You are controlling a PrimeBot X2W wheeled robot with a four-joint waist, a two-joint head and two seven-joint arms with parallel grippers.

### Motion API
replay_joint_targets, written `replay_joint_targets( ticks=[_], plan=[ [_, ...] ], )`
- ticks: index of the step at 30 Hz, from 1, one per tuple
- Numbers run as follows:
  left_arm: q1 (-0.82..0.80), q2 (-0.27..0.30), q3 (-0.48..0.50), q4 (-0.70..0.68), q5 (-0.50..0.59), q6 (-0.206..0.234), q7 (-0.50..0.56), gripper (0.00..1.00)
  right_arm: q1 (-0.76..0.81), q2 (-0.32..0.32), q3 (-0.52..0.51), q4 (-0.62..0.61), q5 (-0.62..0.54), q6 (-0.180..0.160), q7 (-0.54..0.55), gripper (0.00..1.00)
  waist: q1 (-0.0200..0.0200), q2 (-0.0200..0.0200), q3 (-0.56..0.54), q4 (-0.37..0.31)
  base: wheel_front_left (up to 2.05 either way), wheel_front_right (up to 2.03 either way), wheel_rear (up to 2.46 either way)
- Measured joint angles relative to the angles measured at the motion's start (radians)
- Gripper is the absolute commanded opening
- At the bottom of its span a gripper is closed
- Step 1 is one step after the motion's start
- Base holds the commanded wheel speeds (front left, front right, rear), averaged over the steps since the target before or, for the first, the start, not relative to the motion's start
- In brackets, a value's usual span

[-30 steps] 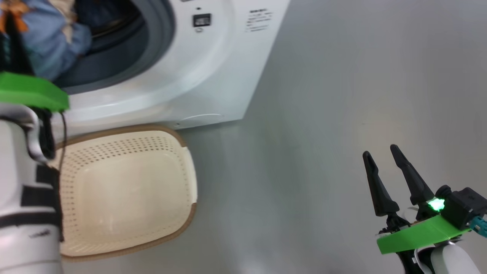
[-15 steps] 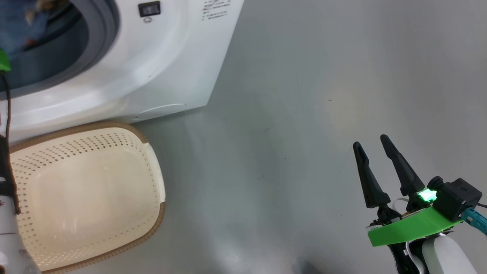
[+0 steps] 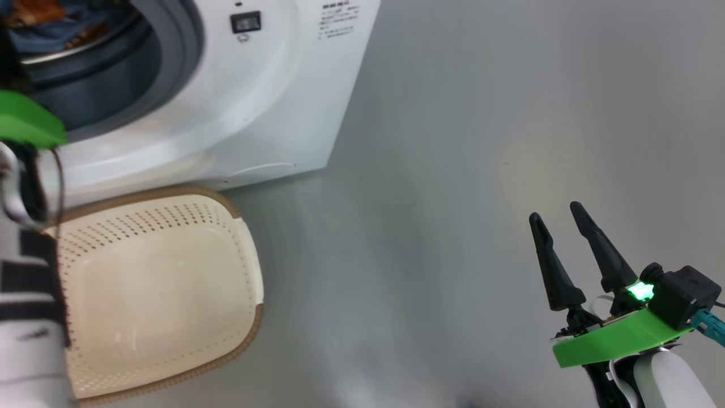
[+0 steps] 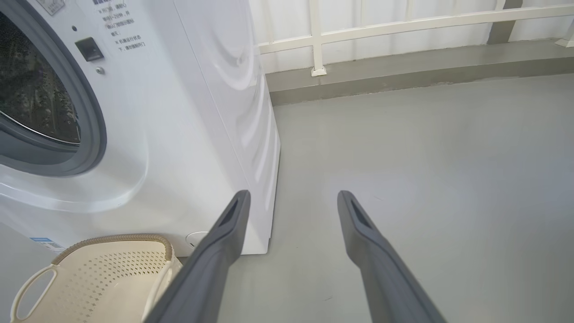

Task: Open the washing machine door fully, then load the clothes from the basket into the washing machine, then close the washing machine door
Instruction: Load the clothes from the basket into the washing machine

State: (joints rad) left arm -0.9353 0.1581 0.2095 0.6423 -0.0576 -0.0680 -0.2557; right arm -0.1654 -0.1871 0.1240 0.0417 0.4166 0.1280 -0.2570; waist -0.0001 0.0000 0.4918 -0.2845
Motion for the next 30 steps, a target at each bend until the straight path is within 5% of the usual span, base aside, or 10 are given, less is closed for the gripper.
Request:
replay_joint_targets(
  ticks=[18,30],
  plan=[
    [0.429,-0.112,-0.002,-0.116,-0.007,-0.035,0.000,1.00,0.137,-0.045,-0.010,0.023,-0.010,0.000,0.000,1.00,-0.0001,0.0000,-0.194,0.086,0.00,0.00,0.00],
    [0.623,-0.123,-0.021,-0.213,-0.027,-0.049,0.000,1.00,0.206,-0.065,-0.035,0.029,-0.011,0.000,0.000,1.00,0.0000,0.0000,-0.311,0.153,0.00,0.00,0.00]
  ],
)
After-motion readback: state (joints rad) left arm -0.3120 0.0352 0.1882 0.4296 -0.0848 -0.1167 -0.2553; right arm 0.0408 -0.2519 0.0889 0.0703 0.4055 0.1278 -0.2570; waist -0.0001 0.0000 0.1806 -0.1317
